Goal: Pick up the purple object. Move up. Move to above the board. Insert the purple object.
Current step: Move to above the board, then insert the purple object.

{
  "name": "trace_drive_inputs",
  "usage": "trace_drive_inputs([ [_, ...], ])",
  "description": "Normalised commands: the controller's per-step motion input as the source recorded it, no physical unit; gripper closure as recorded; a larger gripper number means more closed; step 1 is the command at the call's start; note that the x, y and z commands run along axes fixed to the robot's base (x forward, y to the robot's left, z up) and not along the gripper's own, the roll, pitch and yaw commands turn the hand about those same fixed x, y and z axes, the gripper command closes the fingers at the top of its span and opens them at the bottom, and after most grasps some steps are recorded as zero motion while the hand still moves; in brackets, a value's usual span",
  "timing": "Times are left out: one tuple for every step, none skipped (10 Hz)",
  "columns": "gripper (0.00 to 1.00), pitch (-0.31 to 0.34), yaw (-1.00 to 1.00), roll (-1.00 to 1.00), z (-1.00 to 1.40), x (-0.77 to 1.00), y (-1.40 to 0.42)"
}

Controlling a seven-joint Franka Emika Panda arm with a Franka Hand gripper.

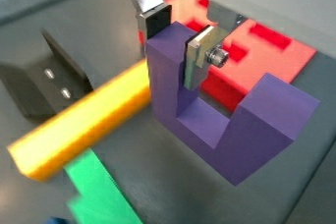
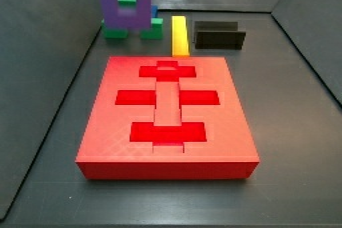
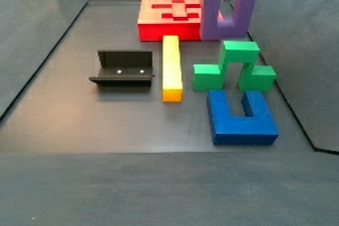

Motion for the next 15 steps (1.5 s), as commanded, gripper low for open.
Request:
trace_drive_inputs([
  [1.00, 0.011, 0.00, 0.00, 1.40, -0.06, -0.01],
  [1.00, 0.000, 0.00, -0.01, 1.40, -0.02, -0.01],
  [1.00, 0.051, 0.00, -0.01, 1.40, 0.06, -0.01],
  [1.00, 0.104, 0.00, -0.01, 0.53, 0.04, -0.01],
  [1.00, 0.093, 0.00, -0.01, 0.27, 0.03, 0.00],
  [1.00, 0.132, -0.29, 0.05, 0.27, 0.43, -1.40],
  [1.00, 0.165, -0.22, 0.09, 0.25, 0.43, -1.40],
  [1.00, 0.208, -0.11, 0.07, 0.25, 0.48, -1.40],
  [1.00, 0.219, -0.07, 0.02, 0.27, 0.53, -1.40],
  [1.00, 0.202, -0.04, 0.01, 0.27, 0.54, -1.40],
  [1.00, 0.173, -0.01, 0.02, 0.19, 0.36, -0.92],
  [1.00, 0.143, -0.01, 0.02, 0.11, 0.24, -0.51],
  [1.00, 0.078, 0.00, 0.02, 0.07, 0.12, -0.25],
  [1.00, 0.058, 0.01, 0.02, 0.05, 0.07, -0.17],
  [1.00, -0.169, 0.00, -0.02, -0.56, 0.09, -0.41],
])
